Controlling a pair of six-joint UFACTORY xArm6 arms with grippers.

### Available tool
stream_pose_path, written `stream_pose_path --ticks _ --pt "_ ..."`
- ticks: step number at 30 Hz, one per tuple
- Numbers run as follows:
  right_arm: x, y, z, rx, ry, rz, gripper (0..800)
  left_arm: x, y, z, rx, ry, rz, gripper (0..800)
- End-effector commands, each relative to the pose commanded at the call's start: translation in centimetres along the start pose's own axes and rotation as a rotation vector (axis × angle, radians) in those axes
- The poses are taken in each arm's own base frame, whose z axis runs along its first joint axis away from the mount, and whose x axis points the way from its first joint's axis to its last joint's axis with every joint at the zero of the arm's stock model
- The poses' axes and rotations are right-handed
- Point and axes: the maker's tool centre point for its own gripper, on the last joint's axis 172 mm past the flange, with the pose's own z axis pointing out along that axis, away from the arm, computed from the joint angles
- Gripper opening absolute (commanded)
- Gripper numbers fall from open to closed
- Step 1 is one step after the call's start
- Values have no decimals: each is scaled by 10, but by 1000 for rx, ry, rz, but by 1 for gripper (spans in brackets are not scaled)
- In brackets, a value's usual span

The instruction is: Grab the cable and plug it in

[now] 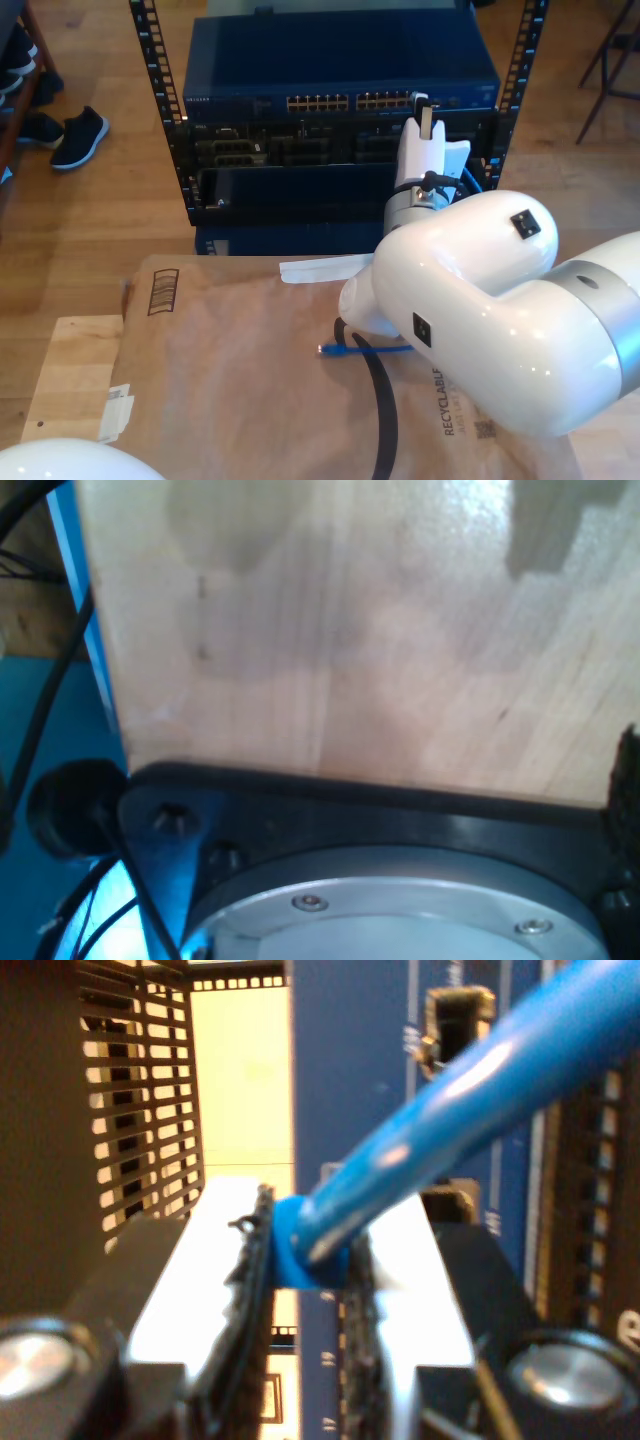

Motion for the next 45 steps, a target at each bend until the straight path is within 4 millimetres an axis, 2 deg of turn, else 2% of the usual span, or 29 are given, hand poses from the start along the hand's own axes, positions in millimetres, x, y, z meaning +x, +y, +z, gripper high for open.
stream_pose_path --ticks 12,21,30,38,45 --pt "1 5 2 -2 34 10 0 0 0 0 0 2 0 800" --pt "-9 4 0 2 26 1 0 0 0 0 1 2 1 800" --pt "0 6 0 -5 65 13 0 -1 0 1 0 -2 0 800" --pt "-7 6 7 12 67 27 0 0 0 0 0 2 0 800" --pt "-5 8 7 8 72 22 0 0 0 0 0 2 0 800"
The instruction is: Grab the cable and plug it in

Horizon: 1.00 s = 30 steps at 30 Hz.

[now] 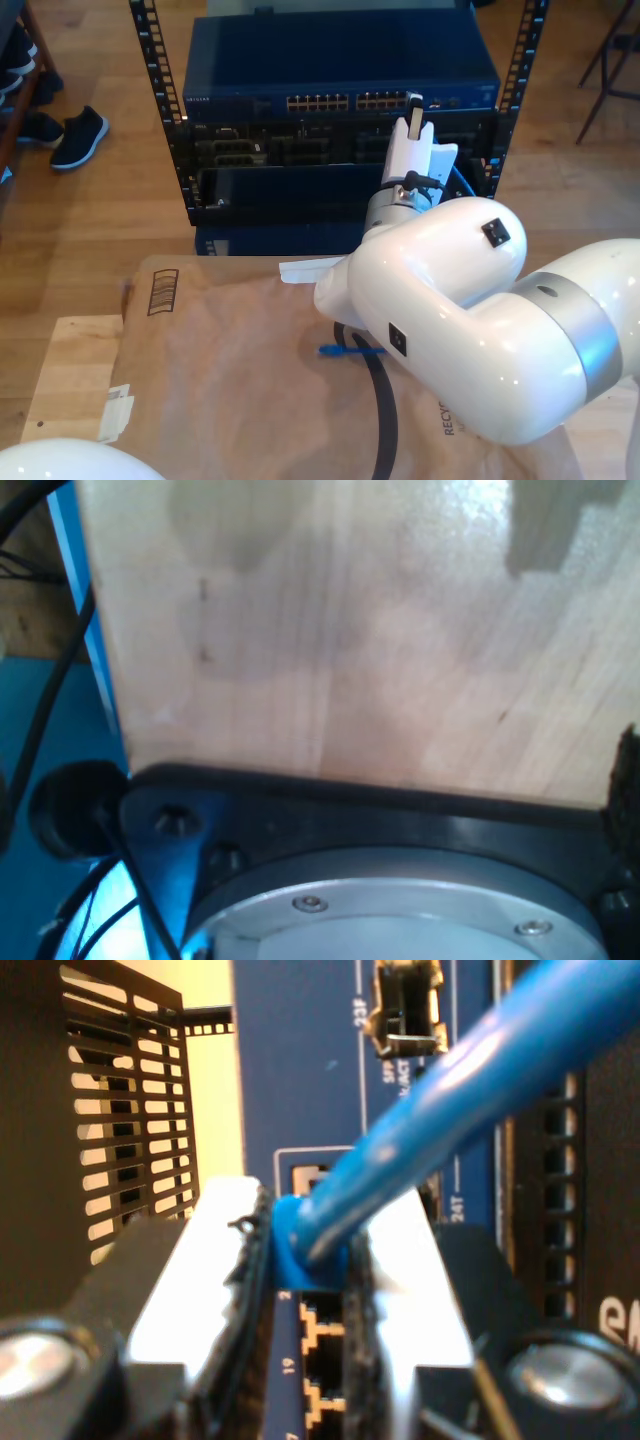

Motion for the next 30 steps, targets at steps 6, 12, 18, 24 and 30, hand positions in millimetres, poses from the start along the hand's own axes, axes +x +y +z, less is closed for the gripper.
stream_pose_path --ticks 6,12,18,24,30 --pt "1 2 0 -2 3 0 0 -1 0 1 0 -3 0 800" --pt "1 1 1 0 4 2 0 -1 0 1 1 -3 2 800" --pt "-1 -2 2 7 3 7 0 0 0 0 0 -2 0 800" --pt "1 5 2 -1 6 1 0 0 0 0 1 -1 1 800" --pt "0 2 4 5 6 6 0 0 0 0 0 -2 0 800"
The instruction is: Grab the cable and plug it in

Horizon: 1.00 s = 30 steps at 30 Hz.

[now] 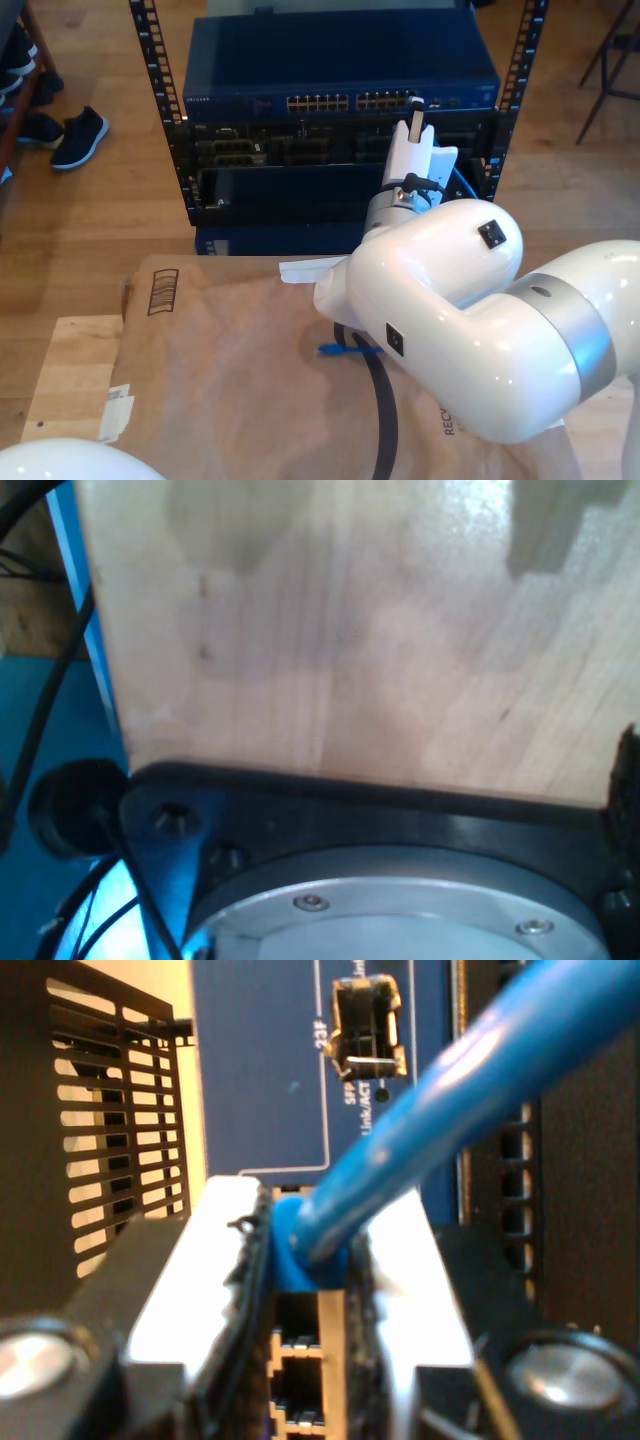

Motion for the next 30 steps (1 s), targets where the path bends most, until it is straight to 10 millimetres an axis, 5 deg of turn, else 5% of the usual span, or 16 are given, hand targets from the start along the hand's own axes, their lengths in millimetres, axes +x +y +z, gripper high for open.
stream_pose_path --ticks 30 --pt "-2 -1 1 11 1 5 0 0 0 0 0 2 0 800"
